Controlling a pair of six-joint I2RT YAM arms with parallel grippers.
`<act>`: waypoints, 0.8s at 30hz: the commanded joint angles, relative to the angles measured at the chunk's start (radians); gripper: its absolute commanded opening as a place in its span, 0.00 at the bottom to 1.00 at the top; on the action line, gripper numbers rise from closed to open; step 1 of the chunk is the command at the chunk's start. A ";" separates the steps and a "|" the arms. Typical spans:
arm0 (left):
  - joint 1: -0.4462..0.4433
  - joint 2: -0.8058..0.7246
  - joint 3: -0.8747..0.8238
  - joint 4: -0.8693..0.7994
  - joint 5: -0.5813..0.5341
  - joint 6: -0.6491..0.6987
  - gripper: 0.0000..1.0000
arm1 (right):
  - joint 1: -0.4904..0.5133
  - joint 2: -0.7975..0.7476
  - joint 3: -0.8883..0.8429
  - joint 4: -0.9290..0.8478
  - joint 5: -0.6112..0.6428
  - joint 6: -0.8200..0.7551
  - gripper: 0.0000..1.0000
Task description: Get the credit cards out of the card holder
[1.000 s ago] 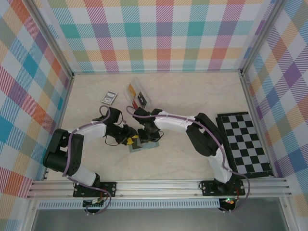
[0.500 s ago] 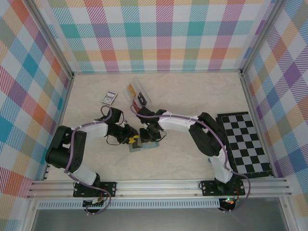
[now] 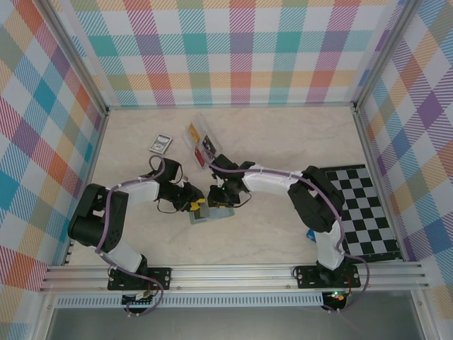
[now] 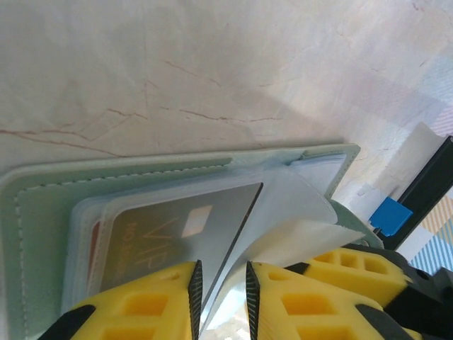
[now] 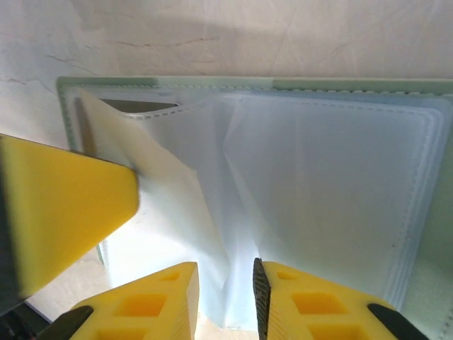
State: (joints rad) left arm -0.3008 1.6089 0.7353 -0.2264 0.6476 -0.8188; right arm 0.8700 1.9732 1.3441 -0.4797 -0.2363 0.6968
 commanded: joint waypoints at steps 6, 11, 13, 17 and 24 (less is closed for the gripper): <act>-0.018 -0.021 0.002 0.049 0.058 0.007 0.28 | -0.006 -0.142 -0.059 0.026 0.067 0.016 0.36; -0.051 -0.052 0.031 0.058 0.080 -0.007 0.36 | -0.007 -0.224 -0.076 0.009 0.158 0.022 0.46; -0.065 -0.052 0.052 0.066 0.077 -0.034 0.41 | -0.008 -0.255 -0.083 0.000 0.193 0.026 0.50; -0.103 -0.038 0.105 0.079 0.061 -0.066 0.47 | -0.009 -0.324 -0.114 -0.003 0.267 0.032 0.57; -0.133 0.018 0.167 0.077 0.013 -0.127 0.49 | -0.011 -0.376 -0.131 -0.027 0.318 0.033 0.63</act>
State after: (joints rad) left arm -0.4175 1.6089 0.8692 -0.1364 0.6884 -0.9096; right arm 0.8635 1.6131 1.2209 -0.4831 0.0463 0.7261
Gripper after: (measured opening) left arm 0.491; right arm 0.626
